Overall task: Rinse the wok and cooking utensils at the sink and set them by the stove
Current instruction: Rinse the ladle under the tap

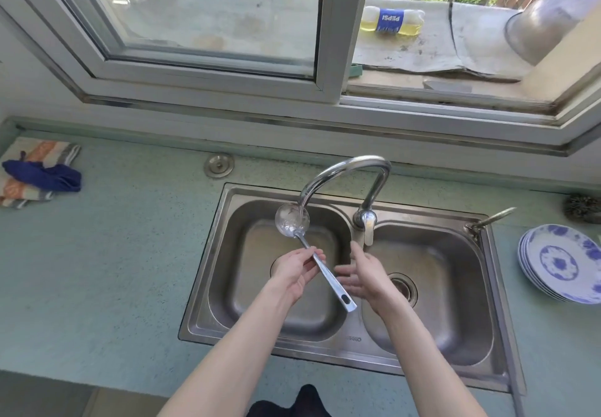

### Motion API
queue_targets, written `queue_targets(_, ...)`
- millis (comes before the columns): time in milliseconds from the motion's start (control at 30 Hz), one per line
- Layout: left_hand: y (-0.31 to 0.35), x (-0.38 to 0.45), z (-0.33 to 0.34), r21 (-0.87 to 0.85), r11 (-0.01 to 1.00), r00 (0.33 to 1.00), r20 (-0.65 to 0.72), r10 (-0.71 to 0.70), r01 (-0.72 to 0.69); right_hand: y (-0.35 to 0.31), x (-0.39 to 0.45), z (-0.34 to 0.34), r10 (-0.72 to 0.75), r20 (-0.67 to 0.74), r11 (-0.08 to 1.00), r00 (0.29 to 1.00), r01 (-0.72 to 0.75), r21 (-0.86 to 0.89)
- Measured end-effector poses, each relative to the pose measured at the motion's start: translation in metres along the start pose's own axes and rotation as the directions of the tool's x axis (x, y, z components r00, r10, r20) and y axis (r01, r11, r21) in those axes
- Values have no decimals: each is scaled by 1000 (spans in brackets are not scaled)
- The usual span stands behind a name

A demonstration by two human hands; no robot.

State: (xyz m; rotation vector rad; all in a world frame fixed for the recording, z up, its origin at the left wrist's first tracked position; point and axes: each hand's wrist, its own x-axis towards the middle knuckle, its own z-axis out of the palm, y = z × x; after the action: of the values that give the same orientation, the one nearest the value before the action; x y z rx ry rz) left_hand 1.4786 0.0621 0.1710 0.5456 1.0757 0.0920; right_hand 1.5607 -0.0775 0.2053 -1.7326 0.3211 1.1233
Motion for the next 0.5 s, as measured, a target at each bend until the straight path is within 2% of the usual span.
queue_targets(67, 1, 3, 1, -1, 1000, 1000, 4, 3, -3, 1, -20, 4, 47, 106, 998, 993, -43, -48)
queue_targets(133, 3, 5, 2, -8, 1000, 1000, 11, 13, -13, 4, -30, 8, 38, 138, 992, 990, -21, -123)
queue_targets(267, 6, 12, 4, -1, 1000, 999, 26, 18, -18, 13, -27, 15, -146, 28, 919, 989, 146, -365)
queue_targets(367, 11, 16, 5, 58, 998, 998, 52, 19, -22, 16, -29, 18, -232, -39, 904, 972, 201, -377)
queue_targets(500, 24, 27, 1, 132, 990, 998, 22, 50, -53, 22, -38, 14, -246, -50, 901, 968, 209, -381)
